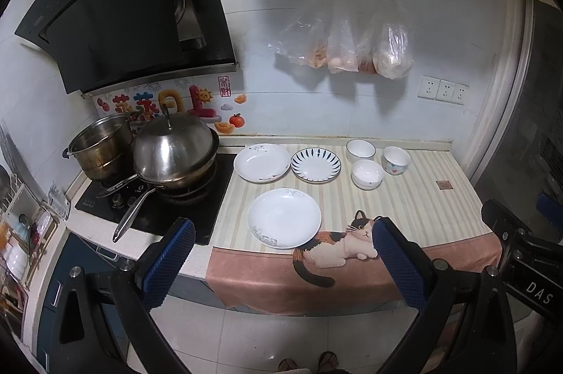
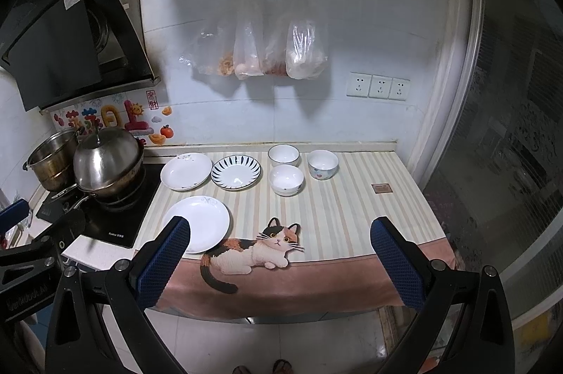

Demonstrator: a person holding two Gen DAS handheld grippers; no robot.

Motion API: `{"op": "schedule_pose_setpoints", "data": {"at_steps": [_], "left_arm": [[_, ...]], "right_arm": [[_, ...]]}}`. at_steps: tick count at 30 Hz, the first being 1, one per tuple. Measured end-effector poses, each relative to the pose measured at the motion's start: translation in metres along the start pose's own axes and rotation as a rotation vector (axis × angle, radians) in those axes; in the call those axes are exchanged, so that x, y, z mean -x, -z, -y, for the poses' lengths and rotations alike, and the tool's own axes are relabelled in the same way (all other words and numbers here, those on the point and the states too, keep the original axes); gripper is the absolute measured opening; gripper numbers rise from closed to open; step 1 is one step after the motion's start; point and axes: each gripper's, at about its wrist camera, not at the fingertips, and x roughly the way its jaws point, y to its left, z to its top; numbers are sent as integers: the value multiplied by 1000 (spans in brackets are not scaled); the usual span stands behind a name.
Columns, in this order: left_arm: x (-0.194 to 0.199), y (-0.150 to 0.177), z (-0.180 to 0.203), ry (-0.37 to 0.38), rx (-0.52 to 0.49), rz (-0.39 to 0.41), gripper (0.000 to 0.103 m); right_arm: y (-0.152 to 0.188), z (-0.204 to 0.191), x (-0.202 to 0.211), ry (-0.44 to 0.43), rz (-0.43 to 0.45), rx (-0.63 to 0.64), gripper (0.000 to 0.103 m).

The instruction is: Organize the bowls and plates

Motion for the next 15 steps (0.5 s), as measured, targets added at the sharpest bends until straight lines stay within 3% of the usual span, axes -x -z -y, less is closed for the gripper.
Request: {"op": "schedule_pose_setpoints", "data": {"at_steps": [15], "left_arm": [[3,-1,4,1,-4,5,103]], "right_arm": [[5,15,7,-8,2,-9,103]]}}
